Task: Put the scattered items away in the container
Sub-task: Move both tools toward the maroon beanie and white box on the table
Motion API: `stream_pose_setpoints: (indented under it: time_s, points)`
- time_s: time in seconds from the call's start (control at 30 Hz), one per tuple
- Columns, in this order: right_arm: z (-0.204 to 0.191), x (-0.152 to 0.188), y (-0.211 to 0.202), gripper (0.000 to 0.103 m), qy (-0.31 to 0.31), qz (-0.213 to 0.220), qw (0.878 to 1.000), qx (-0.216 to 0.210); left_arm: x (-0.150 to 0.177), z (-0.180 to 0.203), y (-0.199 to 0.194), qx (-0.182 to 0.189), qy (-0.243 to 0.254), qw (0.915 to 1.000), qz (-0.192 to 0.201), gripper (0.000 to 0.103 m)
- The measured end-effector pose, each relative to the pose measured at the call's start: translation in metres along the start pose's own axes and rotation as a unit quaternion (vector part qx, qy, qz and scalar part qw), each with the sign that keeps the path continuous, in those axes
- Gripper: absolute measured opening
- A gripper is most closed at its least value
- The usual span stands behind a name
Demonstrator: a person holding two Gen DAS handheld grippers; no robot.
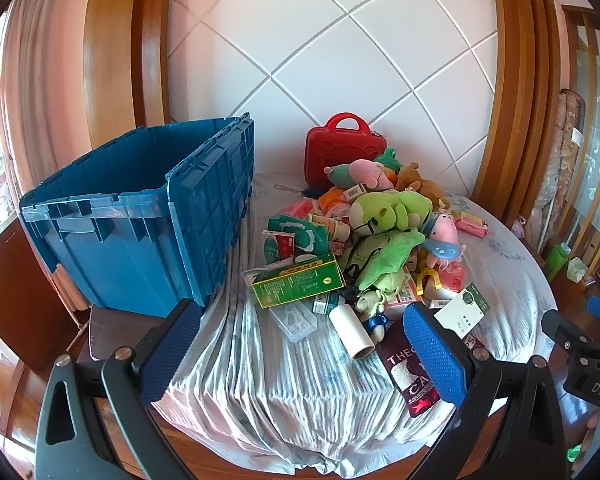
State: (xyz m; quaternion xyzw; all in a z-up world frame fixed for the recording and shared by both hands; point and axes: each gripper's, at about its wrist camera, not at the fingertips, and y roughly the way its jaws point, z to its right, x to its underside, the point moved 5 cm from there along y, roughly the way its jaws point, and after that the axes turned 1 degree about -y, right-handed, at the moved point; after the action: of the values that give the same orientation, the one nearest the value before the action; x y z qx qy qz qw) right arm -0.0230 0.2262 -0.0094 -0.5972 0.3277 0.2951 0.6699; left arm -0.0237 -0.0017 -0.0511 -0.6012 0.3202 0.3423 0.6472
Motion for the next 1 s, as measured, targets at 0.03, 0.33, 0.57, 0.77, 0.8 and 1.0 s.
stream_pose_setpoints:
  time_s: [0.03,0.33,0.57,0.77,0.8,1.0]
  points:
    - [-0.001,0.0,0.0,0.103,-0.001,0.0,1.0,0.002,0.0,-0.002,0.001,0.001,-0.001,1.0,-0.001,0.103]
    - [-0.004,0.003,-0.001,0.103,0.015,0.014,0.999,0.027,0.007,-0.017,0.014,0.017,0.0,0.9998,-0.007,0.103]
    - [0.025,0.025,0.021,0.103,0.037,-0.022,0.997,0.061,0.024,-0.015,0.041,0.044,0.006,0.9987,-0.025,0.103]
    - [0.077,0.054,0.044,0.103,0.077,-0.061,0.992,0.083,0.045,0.018,0.078,0.051,0.031,0.9956,-0.072,0.103]
    - [0.084,0.058,0.049,0.103,0.078,-0.066,0.991,0.087,0.051,0.025,0.085,0.053,0.031,0.9947,-0.083,0.103]
    - [0.124,0.076,0.095,0.103,0.069,-0.11,0.99,0.058,0.081,0.083,0.134,0.06,0.028,0.9878,-0.141,0.103]
